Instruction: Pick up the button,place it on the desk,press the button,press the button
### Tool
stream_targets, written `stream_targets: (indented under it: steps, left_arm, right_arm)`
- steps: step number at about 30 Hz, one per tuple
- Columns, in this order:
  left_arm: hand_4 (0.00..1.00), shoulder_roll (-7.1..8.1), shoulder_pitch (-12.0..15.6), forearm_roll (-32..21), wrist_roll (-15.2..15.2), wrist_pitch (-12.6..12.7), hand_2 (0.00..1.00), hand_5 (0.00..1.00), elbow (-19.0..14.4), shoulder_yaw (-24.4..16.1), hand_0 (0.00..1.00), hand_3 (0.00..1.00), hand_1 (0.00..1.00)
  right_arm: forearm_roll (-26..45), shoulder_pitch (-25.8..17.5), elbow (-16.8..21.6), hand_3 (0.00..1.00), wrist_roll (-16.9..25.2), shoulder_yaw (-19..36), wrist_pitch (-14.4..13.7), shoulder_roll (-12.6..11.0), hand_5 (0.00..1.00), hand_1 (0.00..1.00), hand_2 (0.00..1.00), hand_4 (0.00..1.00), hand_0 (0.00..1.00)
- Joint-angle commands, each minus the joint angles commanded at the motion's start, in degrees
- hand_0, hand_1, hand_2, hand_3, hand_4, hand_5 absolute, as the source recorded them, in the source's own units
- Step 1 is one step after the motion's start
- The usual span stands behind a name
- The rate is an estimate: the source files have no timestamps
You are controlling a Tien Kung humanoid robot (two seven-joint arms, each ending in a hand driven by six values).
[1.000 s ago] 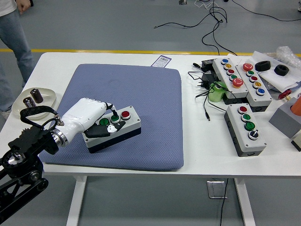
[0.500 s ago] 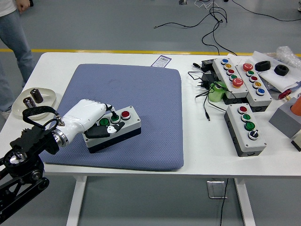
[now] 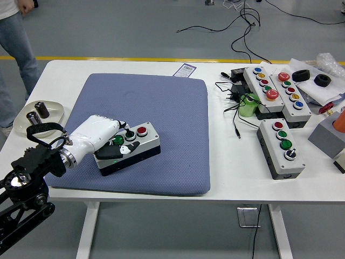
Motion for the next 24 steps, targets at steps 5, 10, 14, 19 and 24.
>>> stream_targets:
  steps: [5,10,14,19,24]
  left_arm:
    - [0.689,0.01,-0.17,-0.02,-0.8,1.56,0.002,0.998,-1.29,-0.69,0.002,0.592,0.002]
    - [0.686,0.03,-0.75,-0.4,-1.36,2.09,0.002,0.998,-2.05,-1.11,0.002,0.594,0.002]
    - [0.684,-0.76,-1.76,-0.88,-1.48,2.43,0.002,0.998,-1.73,-0.41,0.002,0.594,0.002]
    - [0.687,-2.51,-2.81,-1.28,-1.55,2.59,0.002,0.998,-0.76,0.57,0.002,0.595,0.002]
    - [0.686,-3.52,-4.04,-1.68,-1.6,2.62,0.002,0.998,0.57,1.96,0.002,0.595,0.002]
  right_arm:
    - [-0.16,-0.01,0.0,0.632,-0.01,0.09,0.01,0.0,0.157,0.666,0.709,0.307,0.541]
    - [-0.2,0.02,0.0,0.632,0.02,0.07,0.03,0.0,0.157,0.666,0.709,0.307,0.541]
    - [-0.33,0.06,0.0,0.632,0.0,0.01,0.04,0.0,0.157,0.666,0.709,0.307,0.541]
    - [-0.32,0.09,0.0,0.632,0.02,-0.13,0.06,0.0,0.158,0.665,0.709,0.307,0.54]
    - [-0.2,0.33,0.0,0.632,-0.01,-0.51,0.08,0.0,0.157,0.666,0.709,0.307,0.541]
